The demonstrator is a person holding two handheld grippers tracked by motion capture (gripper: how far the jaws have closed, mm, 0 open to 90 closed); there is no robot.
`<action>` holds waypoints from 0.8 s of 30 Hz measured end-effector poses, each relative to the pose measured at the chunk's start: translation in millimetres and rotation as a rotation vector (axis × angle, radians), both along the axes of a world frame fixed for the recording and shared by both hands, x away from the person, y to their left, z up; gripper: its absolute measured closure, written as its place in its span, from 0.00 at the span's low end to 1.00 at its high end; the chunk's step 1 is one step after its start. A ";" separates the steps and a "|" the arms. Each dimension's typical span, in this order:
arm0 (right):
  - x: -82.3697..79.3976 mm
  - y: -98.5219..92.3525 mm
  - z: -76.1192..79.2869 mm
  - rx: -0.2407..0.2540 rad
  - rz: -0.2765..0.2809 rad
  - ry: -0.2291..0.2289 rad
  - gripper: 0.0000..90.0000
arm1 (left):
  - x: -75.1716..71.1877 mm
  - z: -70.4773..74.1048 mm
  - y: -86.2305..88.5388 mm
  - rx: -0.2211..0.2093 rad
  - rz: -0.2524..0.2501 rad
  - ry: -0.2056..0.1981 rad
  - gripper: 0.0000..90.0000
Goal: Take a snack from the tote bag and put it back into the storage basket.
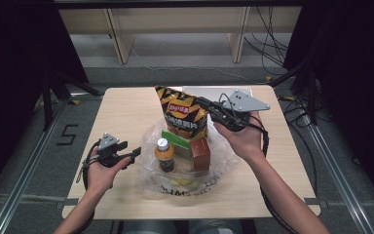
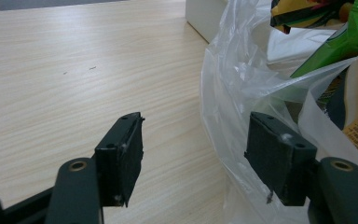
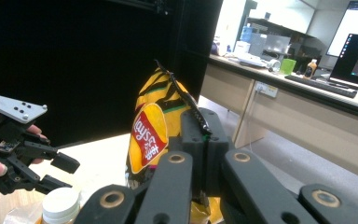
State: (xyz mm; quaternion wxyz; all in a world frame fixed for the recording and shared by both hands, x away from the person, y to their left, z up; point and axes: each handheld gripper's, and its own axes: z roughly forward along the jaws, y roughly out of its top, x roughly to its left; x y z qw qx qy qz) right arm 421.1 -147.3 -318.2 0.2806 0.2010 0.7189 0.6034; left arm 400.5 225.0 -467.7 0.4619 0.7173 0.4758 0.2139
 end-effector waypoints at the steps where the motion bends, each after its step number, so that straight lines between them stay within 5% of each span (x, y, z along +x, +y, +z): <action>1: 0.3 -0.5 0.9 -0.004 -0.001 -0.007 1.00 | 0.0 0.1 -0.1 -0.002 0.000 0.000 0.40; 24: -6.8 -8.2 24.8 0.031 -0.033 -0.044 1.00 | 0.2 0.1 -1.0 -0.010 0.005 0.004 0.40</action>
